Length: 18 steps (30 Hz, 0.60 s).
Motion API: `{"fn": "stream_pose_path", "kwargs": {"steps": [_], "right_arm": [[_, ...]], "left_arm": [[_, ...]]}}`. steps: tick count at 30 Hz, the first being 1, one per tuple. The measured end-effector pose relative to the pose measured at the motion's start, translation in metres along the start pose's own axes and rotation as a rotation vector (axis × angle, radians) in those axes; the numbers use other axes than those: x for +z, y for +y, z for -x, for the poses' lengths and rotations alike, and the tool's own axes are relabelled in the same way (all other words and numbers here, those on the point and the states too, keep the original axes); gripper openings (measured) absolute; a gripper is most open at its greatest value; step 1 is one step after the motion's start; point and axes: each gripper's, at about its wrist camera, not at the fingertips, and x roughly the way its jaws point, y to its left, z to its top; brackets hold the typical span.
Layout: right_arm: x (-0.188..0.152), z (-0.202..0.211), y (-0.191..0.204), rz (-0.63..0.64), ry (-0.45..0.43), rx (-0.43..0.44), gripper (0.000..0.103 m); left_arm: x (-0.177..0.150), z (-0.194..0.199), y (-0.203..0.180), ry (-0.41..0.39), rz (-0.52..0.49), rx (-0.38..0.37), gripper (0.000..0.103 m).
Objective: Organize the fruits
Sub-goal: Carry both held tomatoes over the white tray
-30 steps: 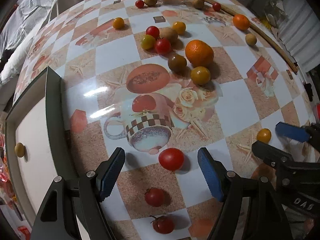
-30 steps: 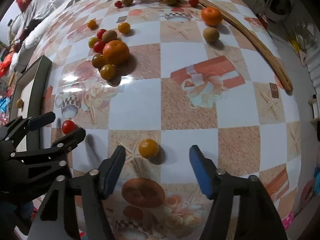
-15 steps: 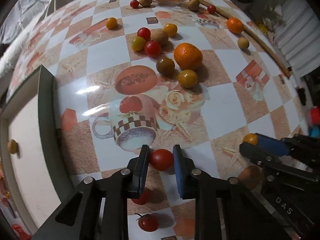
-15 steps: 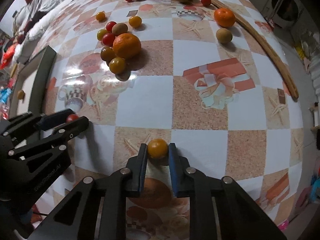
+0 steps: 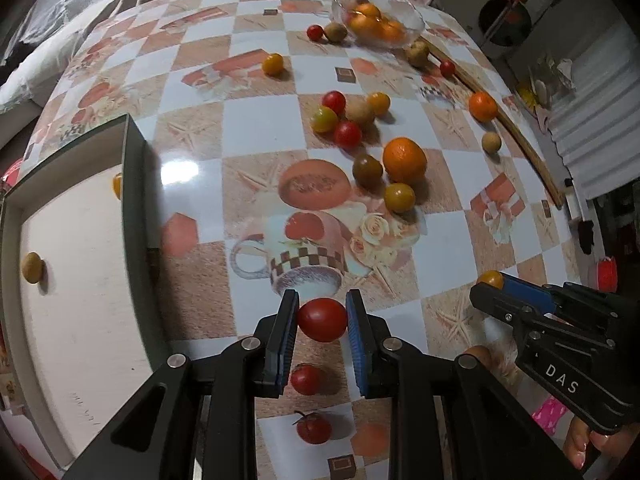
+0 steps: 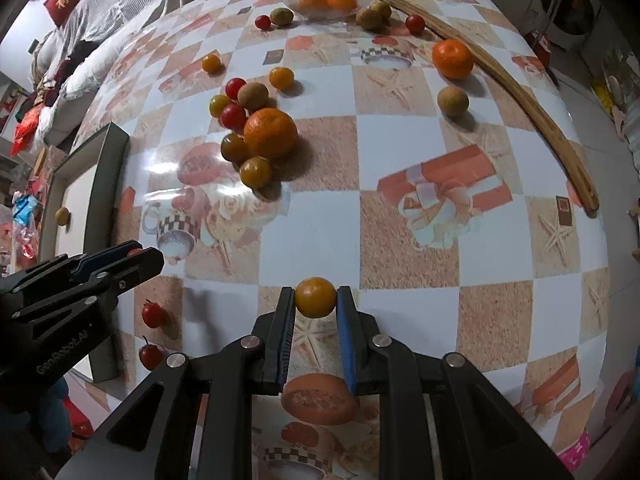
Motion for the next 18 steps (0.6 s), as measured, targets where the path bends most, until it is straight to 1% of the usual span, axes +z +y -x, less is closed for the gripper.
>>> {"fn": "stream_pose_path", "kwargs": {"steps": [8,18], "right_arm": [[0.009,0.002,0.022,0.034,-0.004,0.014,0.023],[0.025,0.002,0.066,0.11,-0.014,0.041,0.023]], "left_arm": [[-0.001,0.018,0.02,-0.033,0.031,0.004,0.026],[-0.005,0.036,0.059,-0.075,0.112,0.023,0.026]]}}
